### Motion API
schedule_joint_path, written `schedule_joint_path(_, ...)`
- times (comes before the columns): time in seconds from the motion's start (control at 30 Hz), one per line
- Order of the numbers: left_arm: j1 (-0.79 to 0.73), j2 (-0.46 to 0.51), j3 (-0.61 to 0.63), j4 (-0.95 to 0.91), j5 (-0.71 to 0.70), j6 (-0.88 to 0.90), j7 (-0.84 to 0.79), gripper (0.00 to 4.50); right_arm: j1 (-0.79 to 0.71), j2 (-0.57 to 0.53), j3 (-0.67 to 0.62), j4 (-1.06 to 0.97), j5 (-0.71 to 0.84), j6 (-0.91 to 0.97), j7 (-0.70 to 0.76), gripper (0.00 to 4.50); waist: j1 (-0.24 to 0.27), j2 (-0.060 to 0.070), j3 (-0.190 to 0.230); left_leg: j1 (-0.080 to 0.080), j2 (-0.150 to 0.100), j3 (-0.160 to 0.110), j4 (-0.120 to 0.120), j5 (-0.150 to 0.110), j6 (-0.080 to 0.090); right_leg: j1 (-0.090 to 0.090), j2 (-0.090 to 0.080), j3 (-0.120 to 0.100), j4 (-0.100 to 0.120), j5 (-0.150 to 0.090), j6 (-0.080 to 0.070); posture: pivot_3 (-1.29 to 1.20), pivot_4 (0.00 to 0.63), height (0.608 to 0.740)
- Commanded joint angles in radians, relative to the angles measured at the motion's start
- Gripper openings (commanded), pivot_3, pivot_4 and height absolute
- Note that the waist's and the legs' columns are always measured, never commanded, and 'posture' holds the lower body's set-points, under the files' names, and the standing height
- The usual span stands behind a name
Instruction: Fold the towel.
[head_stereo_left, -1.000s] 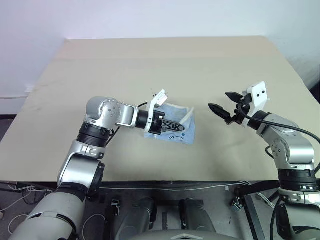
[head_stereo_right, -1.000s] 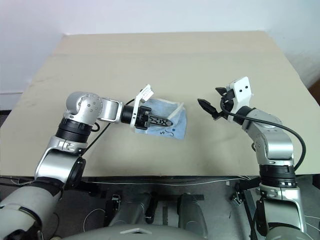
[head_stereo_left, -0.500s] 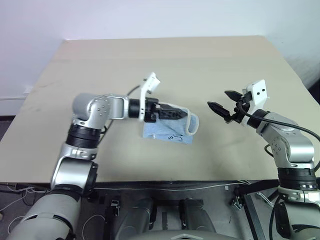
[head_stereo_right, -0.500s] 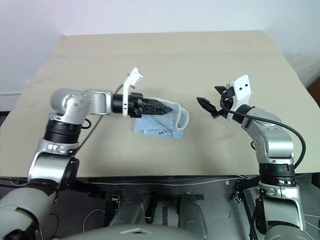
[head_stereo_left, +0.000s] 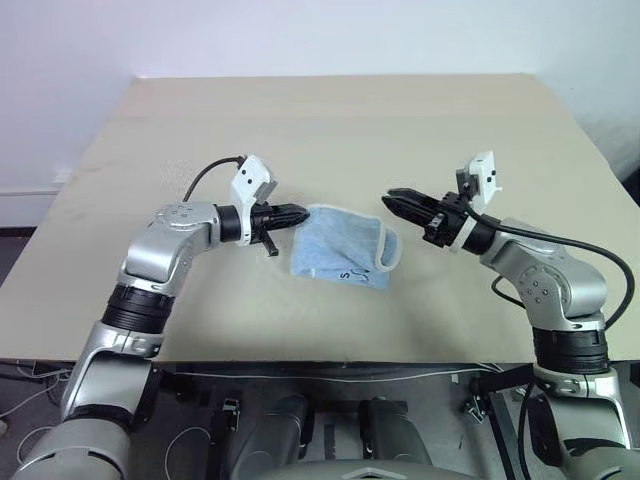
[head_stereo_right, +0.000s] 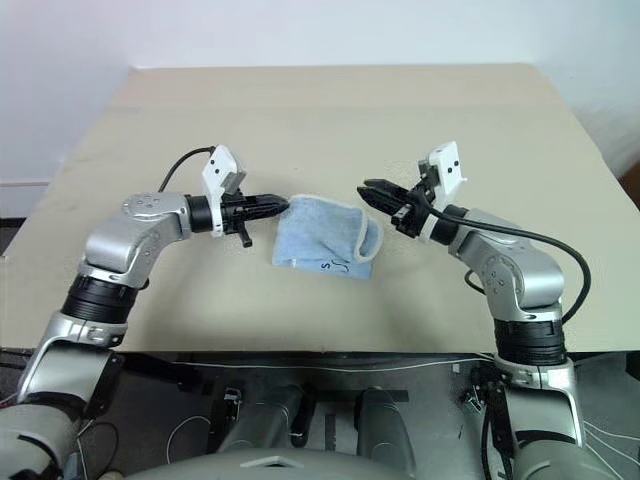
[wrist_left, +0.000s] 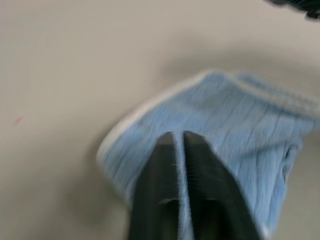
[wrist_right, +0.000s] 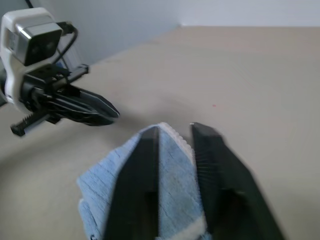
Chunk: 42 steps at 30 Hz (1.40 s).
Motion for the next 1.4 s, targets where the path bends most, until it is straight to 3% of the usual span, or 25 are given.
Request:
schedule_joint_path(0.03,-0.020,-0.021,0.022,0.005,0.002,-0.038,-0.022,0.00,-0.033,0.016,0.008,-0.005,0.011,-0.010,0.010,0.04,-0.003,0.000,0.000,0.000,0.000,0.000,0.000,0.000,0.000,0.000,0.000,0.000,0.000,0.000,0.000,0.00,0.150,0.740)
schedule_joint_path(0.33,-0.032,-0.060,-0.003,0.087,0.043,-0.166,-0.130,0.00,-0.056,0.095,0.073,0.094,-0.055,-0.032,-0.034,0.04,-0.008,0.000,0.000,0.000,0.000,0.000,0.001,0.000,0.000,0.000,0.000,0.000,0.002,0.000,0.000,0.00,0.150,0.740)
schedule_joint_path(0.47,-0.018,-0.064,-0.045,0.217,0.147,-0.336,-0.153,0.00,-0.076,0.170,0.105,0.196,-0.130,-0.079,-0.103,0.04,-0.011,0.000,0.000,0.001,0.000,0.000,0.001,0.001,-0.001,0.000,0.000,0.000,0.003,0.000,0.000,0.00,0.150,0.740)
schedule_joint_path(0.63,0.028,-0.087,-0.115,0.317,0.226,-0.408,-0.197,0.00,-0.032,0.198,0.161,0.262,-0.199,-0.108,-0.100,0.04,-0.013,0.000,0.000,0.001,0.000,0.000,0.001,0.001,-0.002,-0.001,0.000,0.000,0.003,0.000,0.000,0.00,0.150,0.740)
schedule_joint_path(0.83,0.123,-0.038,-0.136,0.247,0.234,-0.389,-0.275,0.00,-0.011,0.184,0.204,0.319,-0.286,-0.089,-0.130,0.04,-0.027,0.002,-0.002,0.002,0.000,0.000,0.001,0.000,0.000,0.000,0.000,0.000,0.004,0.000,0.000,0.00,0.150,0.740)
schedule_joint_path(1.0,0.147,-0.014,-0.109,0.229,0.243,-0.385,-0.251,0.00,-0.035,0.187,0.191,0.377,-0.317,-0.121,-0.133,0.04,-0.026,0.002,-0.002,0.013,0.000,0.000,0.000,0.000,0.000,0.007,0.001,0.001,0.003,0.000,0.000,0.00,0.150,0.740)
schedule_joint_path(1.17,0.122,-0.023,-0.058,0.250,0.222,-0.378,-0.198,0.00,-0.087,0.210,0.118,0.354,-0.212,-0.089,-0.087,0.04,-0.026,0.002,-0.002,0.020,0.000,0.000,0.000,-0.002,-0.002,0.016,0.001,0.000,0.002,0.000,0.000,0.00,0.150,0.740)
schedule_joint_path(1.27,0.107,-0.014,-0.024,0.225,0.202,-0.344,-0.180,0.00,-0.103,0.195,0.069,0.276,-0.115,0.010,-0.045,0.64,-0.026,0.002,-0.002,0.019,0.000,-0.001,0.000,-0.002,-0.002,0.016,0.001,0.000,0.002,0.000,0.000,0.00,0.150,0.740)
schedule_joint_path(1.4,0.109,0.024,0.042,0.125,0.142,-0.278,-0.188,0.00,-0.133,0.146,0.009,0.207,-0.042,0.145,-0.060,2.00,-0.028,0.002,-0.002,0.016,0.000,-0.001,-0.001,-0.002,-0.001,0.014,0.001,0.000,0.002,0.000,0.000,0.00,0.150,0.740)
